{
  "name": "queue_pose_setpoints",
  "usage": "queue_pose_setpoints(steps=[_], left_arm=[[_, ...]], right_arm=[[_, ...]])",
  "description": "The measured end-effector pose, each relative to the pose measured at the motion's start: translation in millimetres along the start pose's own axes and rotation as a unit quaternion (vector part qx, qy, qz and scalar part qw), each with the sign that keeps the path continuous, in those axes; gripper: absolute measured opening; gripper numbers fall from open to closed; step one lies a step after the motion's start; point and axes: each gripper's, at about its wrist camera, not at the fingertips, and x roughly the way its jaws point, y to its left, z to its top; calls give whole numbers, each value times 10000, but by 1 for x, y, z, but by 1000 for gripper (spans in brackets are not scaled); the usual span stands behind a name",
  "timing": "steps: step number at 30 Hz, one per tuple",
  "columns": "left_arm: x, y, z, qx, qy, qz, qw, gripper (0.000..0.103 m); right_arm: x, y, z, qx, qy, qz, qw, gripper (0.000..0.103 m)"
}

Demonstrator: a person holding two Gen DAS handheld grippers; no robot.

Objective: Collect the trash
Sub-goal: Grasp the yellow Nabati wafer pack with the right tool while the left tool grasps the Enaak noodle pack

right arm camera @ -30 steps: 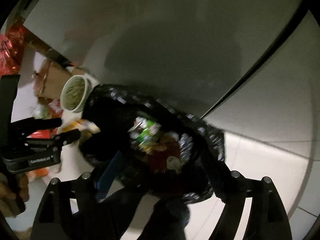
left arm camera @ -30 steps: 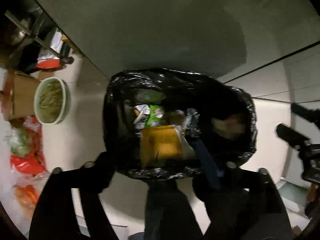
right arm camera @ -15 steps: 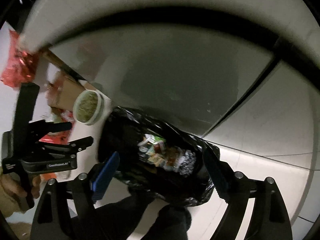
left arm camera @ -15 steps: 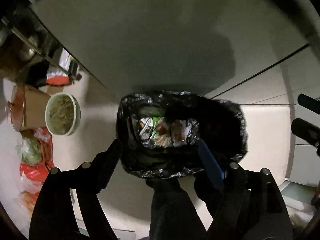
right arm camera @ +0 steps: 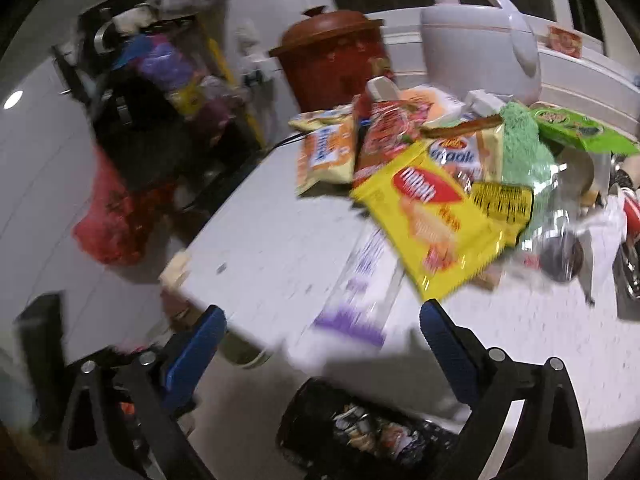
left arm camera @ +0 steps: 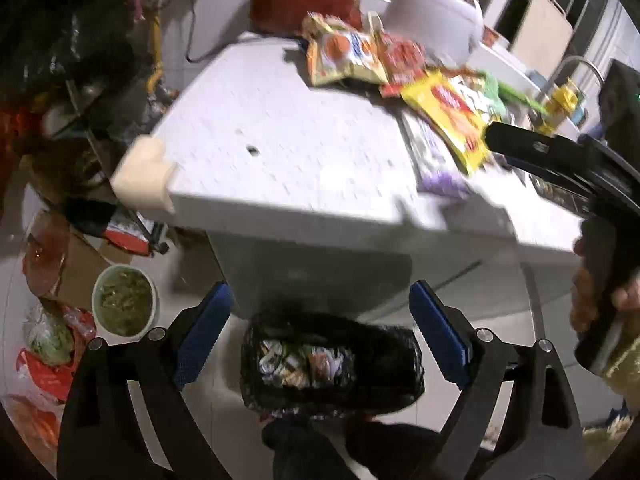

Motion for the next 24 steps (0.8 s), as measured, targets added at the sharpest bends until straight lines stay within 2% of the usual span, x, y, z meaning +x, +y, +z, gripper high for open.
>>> queue_pose_setpoints(steps=[2, 3, 5, 8, 13, 16, 17, 20, 24], left_arm=[[1, 5, 6, -103, -31, 25, 9999, 88], [-1, 9, 8, -142, -31, 26, 9999, 88], [0, 14, 9, -290, -52, -70, 9995, 88], [3, 21, 9, -471, 34, -176, 9987, 88], [0, 23, 4, -539, 62, -141, 9984, 88], [-1, 25, 2, -589, 76, -107, 9982, 88], [-1, 25, 2, -617, 84, -100, 9980, 88], [2, 24, 2, -691, 127, -133, 9974, 88], [6, 20, 13, -669, 87, -162, 9976, 88]], right_arm=[[3, -8, 14, -41, -238, -494, 9985, 95], [4, -11, 19, -112, -331, -607, 9975, 95], [13, -11, 33, -517, -363, -941, 9936, 95], [43, -6, 43, -1406, -97, -1559, 9777, 95], [89, -11, 46, -2160, 386, -2141, 9518, 93], [95, -20, 50, -2177, 382, -2011, 9543, 80], [93, -24, 53, -2100, 419, -1940, 9574, 68], [75, -34, 61, -1648, 463, -1439, 9747, 68], [25, -38, 61, -1449, 93, -1214, 9819, 68]])
